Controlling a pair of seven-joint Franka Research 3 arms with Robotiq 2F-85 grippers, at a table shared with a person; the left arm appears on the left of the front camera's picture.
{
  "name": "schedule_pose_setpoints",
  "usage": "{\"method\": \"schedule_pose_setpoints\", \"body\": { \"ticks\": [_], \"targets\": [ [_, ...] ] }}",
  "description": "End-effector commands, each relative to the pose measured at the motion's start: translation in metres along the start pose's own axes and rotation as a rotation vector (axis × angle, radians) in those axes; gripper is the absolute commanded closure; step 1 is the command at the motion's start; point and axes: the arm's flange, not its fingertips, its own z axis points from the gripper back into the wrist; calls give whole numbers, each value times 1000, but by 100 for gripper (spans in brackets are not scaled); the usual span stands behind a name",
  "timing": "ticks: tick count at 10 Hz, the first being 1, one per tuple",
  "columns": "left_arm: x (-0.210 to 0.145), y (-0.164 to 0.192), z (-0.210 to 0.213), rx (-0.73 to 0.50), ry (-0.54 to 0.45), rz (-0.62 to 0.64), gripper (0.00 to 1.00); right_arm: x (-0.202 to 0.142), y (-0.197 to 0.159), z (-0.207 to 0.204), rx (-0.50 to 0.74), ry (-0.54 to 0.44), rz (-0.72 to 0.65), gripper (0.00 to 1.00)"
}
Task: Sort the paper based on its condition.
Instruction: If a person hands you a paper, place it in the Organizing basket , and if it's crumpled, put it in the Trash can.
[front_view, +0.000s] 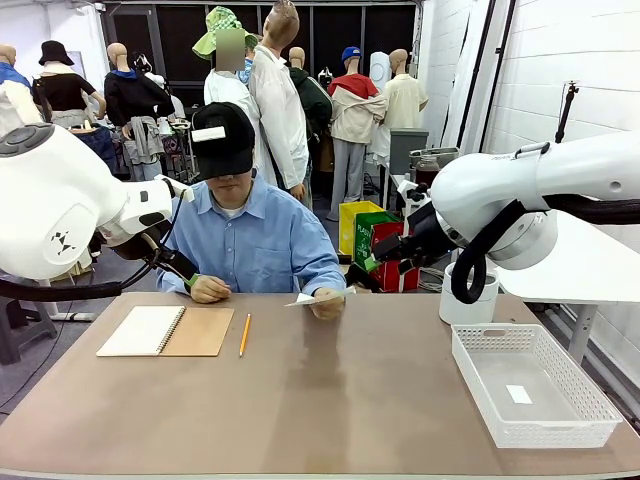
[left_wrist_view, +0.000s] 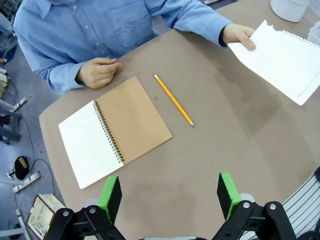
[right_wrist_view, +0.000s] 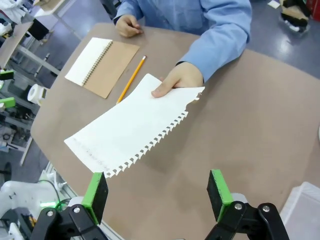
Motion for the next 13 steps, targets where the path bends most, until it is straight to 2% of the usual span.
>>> {"method": "schedule_pose_setpoints", "body": {
  "ticks": [1,2,4,7,13],
  "targets": [
    [-1,0,0,-2,5,0,0,1,-1,1,7,2,13,0],
    [-1,0,0,-2,5,0,0,0,0,0,0,0,0,0],
    [-1,0,0,-2,5,0,0,-1,-21,-10,110,-31,-305,0],
    [-1,0,0,-2,5,0,0,-18,-52,-35,306,2,-594,0],
    [-1,0,0,-2,5,0,0,-31,-73,-97,478,67,-826,0]
  ]
}}
